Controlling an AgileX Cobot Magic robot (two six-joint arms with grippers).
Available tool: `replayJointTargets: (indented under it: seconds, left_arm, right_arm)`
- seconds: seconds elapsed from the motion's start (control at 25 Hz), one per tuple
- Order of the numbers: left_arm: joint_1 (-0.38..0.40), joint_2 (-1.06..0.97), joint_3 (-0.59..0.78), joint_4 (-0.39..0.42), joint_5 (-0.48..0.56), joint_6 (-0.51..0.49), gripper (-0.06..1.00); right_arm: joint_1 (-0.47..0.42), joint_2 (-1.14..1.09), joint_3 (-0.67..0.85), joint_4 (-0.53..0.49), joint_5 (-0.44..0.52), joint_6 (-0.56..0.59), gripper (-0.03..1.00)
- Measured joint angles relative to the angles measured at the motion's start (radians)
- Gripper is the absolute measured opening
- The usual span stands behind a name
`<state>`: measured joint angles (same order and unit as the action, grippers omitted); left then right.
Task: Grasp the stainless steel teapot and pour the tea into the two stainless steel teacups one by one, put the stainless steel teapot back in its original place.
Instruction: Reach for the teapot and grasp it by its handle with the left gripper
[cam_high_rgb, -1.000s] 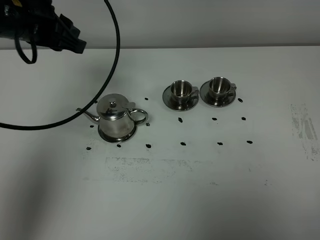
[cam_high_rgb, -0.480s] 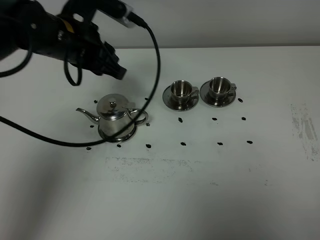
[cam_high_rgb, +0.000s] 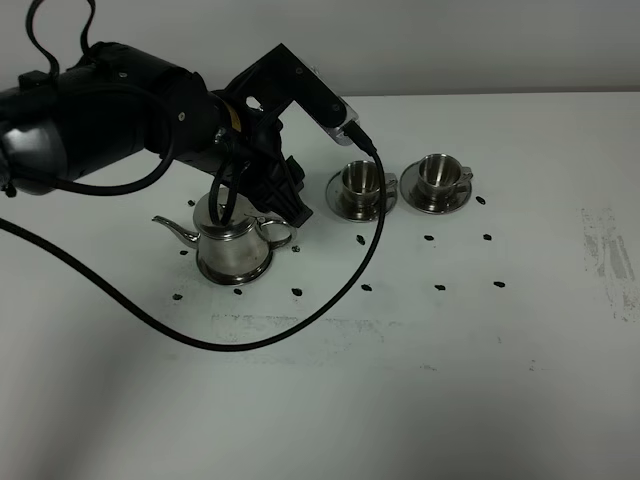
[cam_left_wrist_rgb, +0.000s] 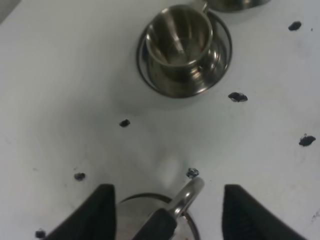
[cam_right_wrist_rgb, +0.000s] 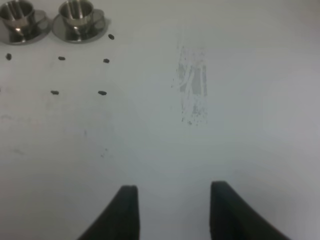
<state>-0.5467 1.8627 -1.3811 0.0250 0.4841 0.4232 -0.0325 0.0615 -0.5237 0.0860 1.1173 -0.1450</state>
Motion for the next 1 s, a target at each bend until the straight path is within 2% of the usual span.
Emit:
replayJointTargets:
  seconds: [0.16,0.6,1.0]
  left_arm:
    - [-0.009,0.033,0.0,-0.01,-0.004,0.001,0.57]
    - [-0.022,0.129,0.0,-0.012,-0.035,0.0,0.57]
    - [-0.022,0.139,0.0,-0.011,-0.072,0.0,0.57]
  right_arm:
    - [0.0,0.0,0.0,0.0,0.0,0.0,0.33]
    - [0.0,0.0,0.0,0.0,0.0,0.0,0.33]
    - [0.0,0.0,0.0,0.0,0.0,0.0,0.33]
